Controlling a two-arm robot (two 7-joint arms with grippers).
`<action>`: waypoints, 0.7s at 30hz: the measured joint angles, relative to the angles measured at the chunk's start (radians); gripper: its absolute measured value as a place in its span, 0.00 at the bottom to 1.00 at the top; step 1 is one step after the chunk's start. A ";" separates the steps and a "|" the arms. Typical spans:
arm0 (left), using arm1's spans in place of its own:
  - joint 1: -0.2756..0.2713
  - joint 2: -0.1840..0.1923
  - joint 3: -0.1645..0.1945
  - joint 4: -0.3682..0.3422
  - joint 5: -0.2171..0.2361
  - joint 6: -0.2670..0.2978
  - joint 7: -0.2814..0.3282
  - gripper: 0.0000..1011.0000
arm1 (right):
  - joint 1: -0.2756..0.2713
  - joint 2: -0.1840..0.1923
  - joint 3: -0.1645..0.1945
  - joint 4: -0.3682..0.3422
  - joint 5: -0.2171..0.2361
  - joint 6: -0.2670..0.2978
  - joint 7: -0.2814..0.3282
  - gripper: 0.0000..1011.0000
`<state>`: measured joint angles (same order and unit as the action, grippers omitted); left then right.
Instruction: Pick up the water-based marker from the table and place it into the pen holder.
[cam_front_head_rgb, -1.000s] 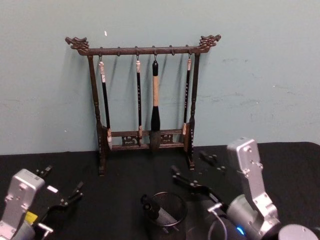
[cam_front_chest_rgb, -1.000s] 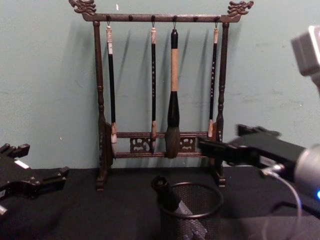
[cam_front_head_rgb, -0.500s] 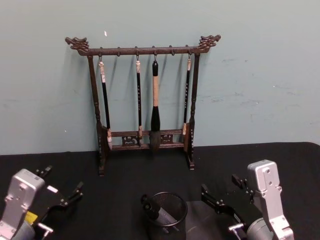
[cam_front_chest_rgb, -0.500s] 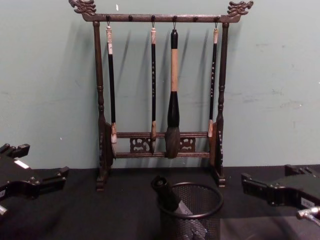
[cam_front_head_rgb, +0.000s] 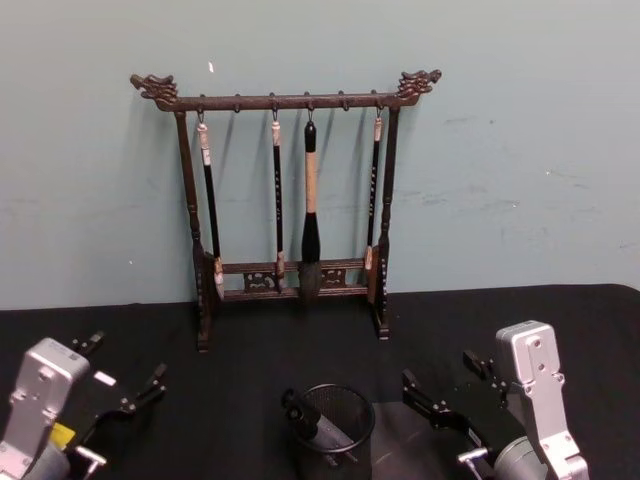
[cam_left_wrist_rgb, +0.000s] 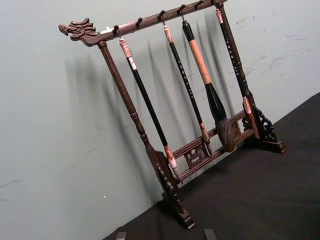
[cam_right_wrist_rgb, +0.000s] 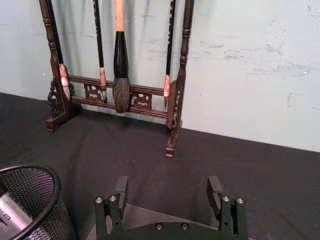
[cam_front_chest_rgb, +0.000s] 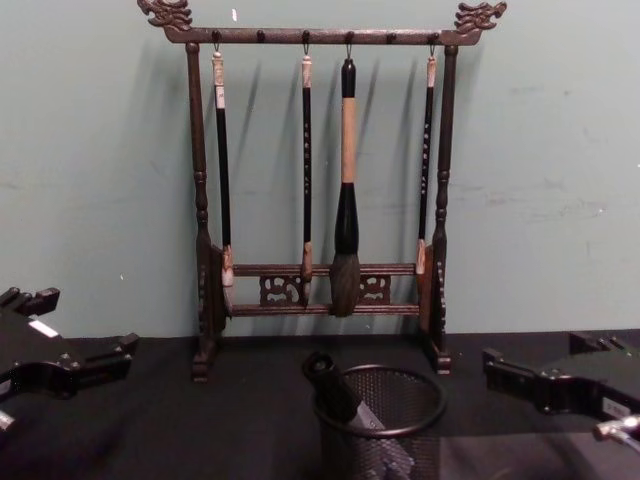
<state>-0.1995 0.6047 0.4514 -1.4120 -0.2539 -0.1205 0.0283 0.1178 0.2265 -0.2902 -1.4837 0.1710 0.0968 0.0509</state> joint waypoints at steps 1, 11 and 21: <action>0.000 0.000 0.000 0.000 0.000 0.000 0.000 0.99 | 0.000 0.000 0.000 0.000 0.000 0.000 0.000 0.99; 0.000 0.000 0.000 0.000 0.000 0.000 0.000 0.99 | 0.000 0.001 -0.001 0.000 0.000 0.000 -0.003 0.99; 0.000 0.000 0.000 0.000 0.000 0.000 0.000 0.99 | 0.000 0.001 -0.002 0.000 0.000 0.000 -0.004 0.99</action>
<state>-0.1995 0.6047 0.4514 -1.4120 -0.2539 -0.1205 0.0283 0.1180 0.2276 -0.2925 -1.4841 0.1709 0.0967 0.0468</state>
